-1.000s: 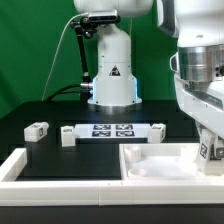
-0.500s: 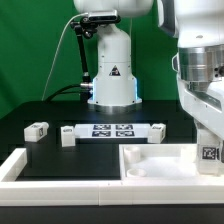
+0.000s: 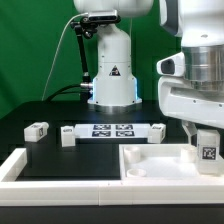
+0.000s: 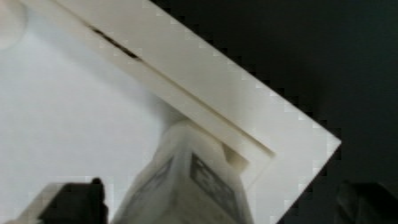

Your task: Assemble one leg

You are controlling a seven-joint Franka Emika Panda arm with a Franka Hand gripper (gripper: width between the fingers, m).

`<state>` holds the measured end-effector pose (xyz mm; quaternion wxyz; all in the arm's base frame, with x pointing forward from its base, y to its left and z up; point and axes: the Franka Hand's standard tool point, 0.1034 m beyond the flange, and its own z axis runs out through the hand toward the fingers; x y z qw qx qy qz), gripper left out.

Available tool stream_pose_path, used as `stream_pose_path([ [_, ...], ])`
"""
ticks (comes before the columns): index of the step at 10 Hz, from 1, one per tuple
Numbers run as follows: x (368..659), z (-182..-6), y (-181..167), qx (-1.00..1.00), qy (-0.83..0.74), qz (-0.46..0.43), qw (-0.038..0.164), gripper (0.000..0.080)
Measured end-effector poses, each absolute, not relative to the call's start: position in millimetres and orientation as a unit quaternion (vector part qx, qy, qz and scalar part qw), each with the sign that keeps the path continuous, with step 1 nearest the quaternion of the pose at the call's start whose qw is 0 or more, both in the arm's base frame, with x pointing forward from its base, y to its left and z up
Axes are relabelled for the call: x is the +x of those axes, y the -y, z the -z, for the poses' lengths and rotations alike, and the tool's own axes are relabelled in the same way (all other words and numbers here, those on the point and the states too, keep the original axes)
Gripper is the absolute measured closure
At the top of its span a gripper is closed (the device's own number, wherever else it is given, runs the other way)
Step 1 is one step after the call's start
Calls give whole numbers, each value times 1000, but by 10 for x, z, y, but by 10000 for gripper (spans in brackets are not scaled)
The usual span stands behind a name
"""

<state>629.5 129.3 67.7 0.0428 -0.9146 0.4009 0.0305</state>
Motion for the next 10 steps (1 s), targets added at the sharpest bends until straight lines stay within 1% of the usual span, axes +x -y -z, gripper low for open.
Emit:
stream_pose_path([
  [2, 6339, -704, -1286, -960, -278, -12, 35, 151],
  [4, 6356, -705, -1246, -985, -168, -3, 32, 151],
  [7, 6305, -652, -1182, -999, -33, -3, 26, 151],
  [9, 6304, -649, -1166, -999, -23, -4, 26, 151],
  [10, 6303, -649, -1166, -999, -23, -4, 26, 238],
])
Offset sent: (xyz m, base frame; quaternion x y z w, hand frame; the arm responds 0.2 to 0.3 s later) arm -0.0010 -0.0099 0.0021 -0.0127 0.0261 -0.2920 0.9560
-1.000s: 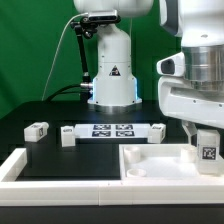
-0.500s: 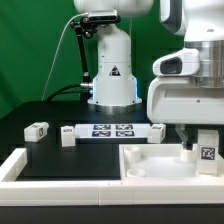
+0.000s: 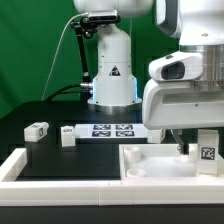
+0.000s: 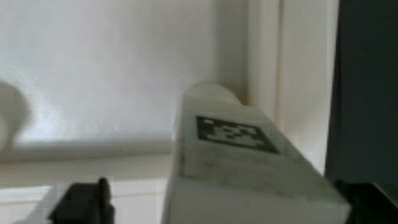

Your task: Assemble one leg

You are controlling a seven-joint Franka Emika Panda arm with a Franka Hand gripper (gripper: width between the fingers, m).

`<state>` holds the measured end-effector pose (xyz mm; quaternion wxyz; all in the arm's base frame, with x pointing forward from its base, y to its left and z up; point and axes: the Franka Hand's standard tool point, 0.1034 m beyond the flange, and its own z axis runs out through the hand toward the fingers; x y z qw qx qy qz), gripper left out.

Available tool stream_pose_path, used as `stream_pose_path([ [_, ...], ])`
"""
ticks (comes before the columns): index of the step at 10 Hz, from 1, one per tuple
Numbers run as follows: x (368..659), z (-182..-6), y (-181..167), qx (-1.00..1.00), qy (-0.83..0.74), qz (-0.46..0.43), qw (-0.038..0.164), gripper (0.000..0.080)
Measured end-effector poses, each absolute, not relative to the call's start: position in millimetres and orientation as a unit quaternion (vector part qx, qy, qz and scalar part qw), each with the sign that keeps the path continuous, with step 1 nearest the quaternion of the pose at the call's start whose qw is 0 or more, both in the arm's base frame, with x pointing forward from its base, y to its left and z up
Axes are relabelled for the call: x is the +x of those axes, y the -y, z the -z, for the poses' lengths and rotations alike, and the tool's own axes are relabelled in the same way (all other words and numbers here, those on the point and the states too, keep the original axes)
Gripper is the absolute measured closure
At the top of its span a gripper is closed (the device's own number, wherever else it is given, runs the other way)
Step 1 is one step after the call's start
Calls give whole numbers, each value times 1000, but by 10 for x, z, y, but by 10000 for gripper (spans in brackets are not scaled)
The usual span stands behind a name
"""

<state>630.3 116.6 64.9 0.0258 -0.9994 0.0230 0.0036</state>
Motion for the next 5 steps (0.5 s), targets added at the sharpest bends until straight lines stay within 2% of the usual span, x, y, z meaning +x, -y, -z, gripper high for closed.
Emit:
stream_pose_path([
  [1, 6303, -648, -1166, -999, -23, -4, 26, 373],
  [2, 6303, -648, -1166, -999, -23, -4, 26, 373],
  [3, 6303, -649, -1167, -999, -24, -4, 26, 509],
  [5, 6303, -648, -1168, -999, -47, -4, 26, 509],
])
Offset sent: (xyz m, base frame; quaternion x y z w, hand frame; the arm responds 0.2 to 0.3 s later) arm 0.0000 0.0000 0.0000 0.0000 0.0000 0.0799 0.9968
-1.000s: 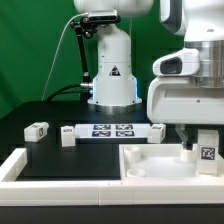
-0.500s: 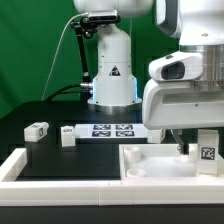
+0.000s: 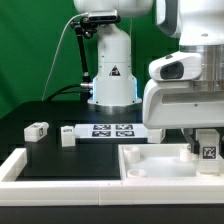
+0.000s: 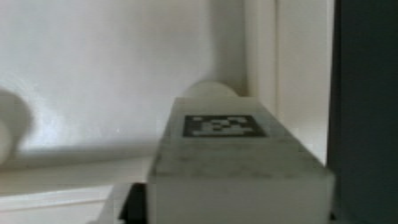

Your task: Assemble one leg

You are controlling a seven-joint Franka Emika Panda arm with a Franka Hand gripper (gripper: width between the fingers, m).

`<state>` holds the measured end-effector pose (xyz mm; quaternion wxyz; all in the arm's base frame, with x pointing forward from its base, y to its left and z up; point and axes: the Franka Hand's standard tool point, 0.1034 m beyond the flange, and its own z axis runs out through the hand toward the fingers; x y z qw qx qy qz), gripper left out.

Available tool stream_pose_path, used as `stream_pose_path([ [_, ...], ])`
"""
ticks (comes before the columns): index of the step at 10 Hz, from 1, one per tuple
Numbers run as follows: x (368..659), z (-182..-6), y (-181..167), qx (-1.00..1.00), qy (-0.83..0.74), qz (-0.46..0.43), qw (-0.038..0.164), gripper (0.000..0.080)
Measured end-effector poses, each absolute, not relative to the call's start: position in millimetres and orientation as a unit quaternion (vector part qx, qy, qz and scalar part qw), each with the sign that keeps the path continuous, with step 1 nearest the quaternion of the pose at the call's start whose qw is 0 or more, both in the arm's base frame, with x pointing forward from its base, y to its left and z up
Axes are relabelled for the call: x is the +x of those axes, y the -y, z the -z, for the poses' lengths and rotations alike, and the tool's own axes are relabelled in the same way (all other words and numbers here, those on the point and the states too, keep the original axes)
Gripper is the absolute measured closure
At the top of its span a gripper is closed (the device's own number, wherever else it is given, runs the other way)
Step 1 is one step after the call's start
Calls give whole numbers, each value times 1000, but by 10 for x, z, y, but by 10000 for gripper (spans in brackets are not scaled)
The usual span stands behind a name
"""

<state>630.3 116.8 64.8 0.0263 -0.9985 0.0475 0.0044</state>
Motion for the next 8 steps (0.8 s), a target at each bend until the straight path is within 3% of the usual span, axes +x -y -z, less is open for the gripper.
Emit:
stream_pose_path([
  [8, 6290, -625, -1121, -880, -473, -16, 30, 509],
])
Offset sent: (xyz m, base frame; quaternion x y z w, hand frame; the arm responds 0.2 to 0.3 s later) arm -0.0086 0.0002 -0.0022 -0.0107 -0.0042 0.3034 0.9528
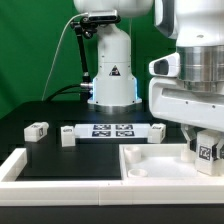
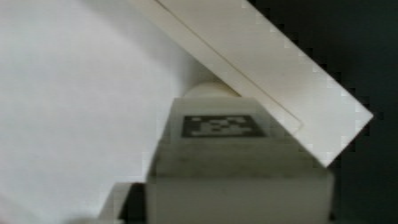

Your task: Assemble one leg

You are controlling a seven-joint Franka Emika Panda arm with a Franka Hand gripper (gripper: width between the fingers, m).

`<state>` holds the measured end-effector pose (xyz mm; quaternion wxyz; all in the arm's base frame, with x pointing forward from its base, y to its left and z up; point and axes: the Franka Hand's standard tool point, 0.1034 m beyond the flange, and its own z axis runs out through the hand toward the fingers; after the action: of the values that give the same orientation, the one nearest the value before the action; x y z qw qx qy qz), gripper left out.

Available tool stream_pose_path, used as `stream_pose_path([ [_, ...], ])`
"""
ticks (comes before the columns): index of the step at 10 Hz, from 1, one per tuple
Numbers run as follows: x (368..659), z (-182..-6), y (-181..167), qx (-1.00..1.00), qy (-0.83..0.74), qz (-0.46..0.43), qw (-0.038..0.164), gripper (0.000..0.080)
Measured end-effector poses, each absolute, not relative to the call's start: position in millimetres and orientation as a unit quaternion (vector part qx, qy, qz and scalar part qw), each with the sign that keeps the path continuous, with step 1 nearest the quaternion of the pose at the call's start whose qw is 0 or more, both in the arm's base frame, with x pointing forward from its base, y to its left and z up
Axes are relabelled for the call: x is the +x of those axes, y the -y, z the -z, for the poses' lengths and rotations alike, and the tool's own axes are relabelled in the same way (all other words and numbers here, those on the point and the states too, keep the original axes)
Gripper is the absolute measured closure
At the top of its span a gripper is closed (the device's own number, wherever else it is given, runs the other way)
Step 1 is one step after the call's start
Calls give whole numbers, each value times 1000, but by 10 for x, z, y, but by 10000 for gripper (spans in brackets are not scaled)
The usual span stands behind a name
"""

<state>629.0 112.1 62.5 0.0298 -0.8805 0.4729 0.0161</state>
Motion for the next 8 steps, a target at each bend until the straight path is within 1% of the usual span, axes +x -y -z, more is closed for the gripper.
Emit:
stream_pose_path([
  [1, 6283, -621, -1107, -849, -527, -20, 35, 509],
  [8, 6255, -620, -1089, -650, -758, -40, 32, 509],
])
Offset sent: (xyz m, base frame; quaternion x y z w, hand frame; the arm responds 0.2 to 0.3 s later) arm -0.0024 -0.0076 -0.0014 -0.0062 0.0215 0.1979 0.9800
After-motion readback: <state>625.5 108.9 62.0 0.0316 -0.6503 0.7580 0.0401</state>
